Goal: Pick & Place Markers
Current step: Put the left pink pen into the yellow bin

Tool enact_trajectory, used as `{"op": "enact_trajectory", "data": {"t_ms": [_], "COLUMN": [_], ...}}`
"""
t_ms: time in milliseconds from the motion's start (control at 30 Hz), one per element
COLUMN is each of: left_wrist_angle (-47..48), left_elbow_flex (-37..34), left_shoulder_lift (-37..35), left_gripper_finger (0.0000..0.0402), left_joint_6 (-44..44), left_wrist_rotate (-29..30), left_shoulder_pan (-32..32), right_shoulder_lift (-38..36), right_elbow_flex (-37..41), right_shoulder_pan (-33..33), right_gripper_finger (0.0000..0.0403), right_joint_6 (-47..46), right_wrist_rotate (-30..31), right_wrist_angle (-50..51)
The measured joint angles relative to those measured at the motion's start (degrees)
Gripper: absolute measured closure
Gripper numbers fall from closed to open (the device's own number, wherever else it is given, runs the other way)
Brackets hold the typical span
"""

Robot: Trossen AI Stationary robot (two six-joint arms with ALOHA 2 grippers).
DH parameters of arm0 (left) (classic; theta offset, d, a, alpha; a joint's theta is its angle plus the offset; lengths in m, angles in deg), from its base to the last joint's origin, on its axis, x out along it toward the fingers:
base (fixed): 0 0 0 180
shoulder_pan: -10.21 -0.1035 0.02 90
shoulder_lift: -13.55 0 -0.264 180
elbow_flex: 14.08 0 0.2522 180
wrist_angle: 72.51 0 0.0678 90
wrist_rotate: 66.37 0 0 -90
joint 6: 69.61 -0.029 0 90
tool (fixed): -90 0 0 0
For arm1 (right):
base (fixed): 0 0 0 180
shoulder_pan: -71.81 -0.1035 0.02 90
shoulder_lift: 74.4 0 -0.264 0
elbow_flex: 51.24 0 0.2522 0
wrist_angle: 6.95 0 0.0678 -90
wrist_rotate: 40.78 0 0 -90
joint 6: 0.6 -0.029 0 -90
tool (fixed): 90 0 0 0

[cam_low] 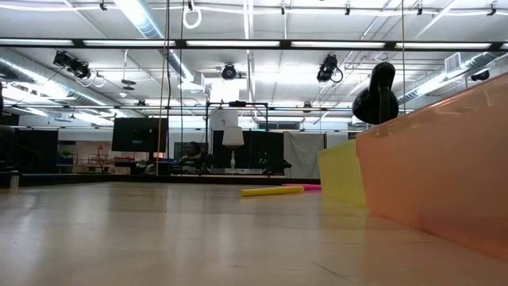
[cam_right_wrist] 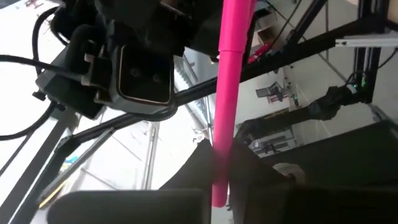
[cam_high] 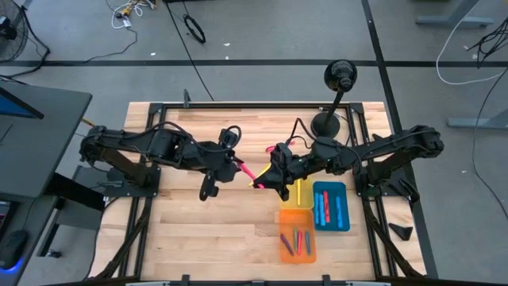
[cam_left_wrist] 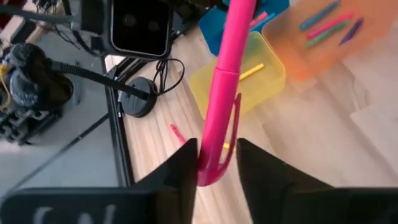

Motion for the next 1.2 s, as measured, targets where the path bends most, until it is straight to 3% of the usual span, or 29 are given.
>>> {"op": "enact_trajectory", "data": {"t_ms": [300,467,667,900,1200], "left_wrist_angle": [1.4,2.4,4.3,6.9,7.9], "left_elbow_flex": [0.0,0.0,0.0,0.0,0.0], "left_shoulder_lift": [-4.8,-7.4,-9.7,-10.0,-9.8], "left_gripper_finger": [0.0179,0.0143,0.0139,0.0149,0.0149], "left_joint_6": [7.9,11.9,13.5,13.5,13.6], "left_wrist_rotate": [-1.6,-1.0,-0.3,-0.3,-0.1], "left_shoulder_pan": [0.9,0.7,-0.2,-1.4,-4.2], "right_shoulder_lift": [-0.1,-0.1,-2.8,-6.7,-7.2], "right_elbow_flex": [0.0,0.0,-0.1,-0.1,0.0], "right_shoulder_pan": [0.1,0.0,0.0,-0.1,-0.6], "right_gripper_finger": [0.0387,0.0387,0.0388,0.0388,0.0388], "right_joint_6": [2.8,5.5,13.2,17.9,18.0], "right_wrist_rotate": [1.7,1.7,2.9,11.1,14.9], "right_wrist_angle": [4.4,11.1,31.0,57.0,76.6]}}
